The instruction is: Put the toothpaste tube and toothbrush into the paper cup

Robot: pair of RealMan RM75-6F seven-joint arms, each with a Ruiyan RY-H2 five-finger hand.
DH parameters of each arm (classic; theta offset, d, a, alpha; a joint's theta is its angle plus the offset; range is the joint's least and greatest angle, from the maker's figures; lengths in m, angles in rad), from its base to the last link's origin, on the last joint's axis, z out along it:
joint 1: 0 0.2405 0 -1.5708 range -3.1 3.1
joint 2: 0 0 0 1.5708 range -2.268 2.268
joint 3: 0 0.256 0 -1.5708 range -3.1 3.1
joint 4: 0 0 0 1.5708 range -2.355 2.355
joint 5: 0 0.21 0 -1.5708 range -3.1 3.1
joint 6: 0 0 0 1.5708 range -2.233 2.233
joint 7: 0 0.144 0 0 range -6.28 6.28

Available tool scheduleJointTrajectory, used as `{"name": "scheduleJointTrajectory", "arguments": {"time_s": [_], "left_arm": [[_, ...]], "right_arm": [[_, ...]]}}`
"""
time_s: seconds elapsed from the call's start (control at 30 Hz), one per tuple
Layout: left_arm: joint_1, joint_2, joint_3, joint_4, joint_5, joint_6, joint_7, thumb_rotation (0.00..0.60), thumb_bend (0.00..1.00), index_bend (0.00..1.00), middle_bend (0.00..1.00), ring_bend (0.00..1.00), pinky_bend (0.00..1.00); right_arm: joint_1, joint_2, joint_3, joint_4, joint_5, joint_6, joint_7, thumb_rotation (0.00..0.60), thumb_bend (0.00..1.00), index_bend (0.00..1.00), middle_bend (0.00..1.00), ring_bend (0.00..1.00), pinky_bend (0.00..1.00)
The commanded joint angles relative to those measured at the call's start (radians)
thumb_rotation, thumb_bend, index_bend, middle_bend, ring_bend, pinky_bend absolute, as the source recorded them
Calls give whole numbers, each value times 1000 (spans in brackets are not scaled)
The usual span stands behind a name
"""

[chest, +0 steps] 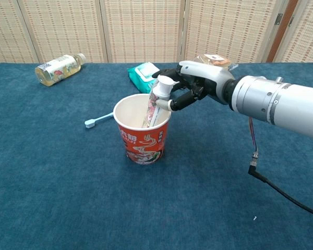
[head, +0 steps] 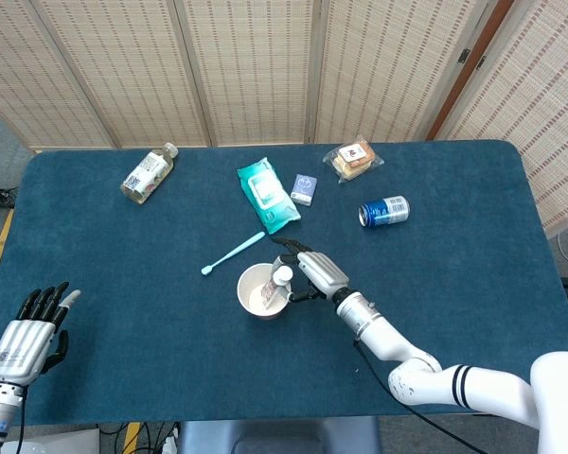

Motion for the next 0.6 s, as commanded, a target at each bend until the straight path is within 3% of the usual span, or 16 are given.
{"name": "scheduleJointTrajectory", "arguments": {"time_s": [0.03, 0.6], "left_arm": [[0, 0, 0, 0, 0, 0, 0, 600, 662, 73, 0, 0, 0], [3, -1, 0, 3, 1, 3, -4, 600, 662, 73, 0, 0, 0]], "right_arm": [[0, -1, 0, 1, -1, -2, 2, 600, 314, 706, 76, 0, 115], [1, -8, 15, -10, -4, -1, 27, 600, 326, 717, 84, 0, 115]]}}
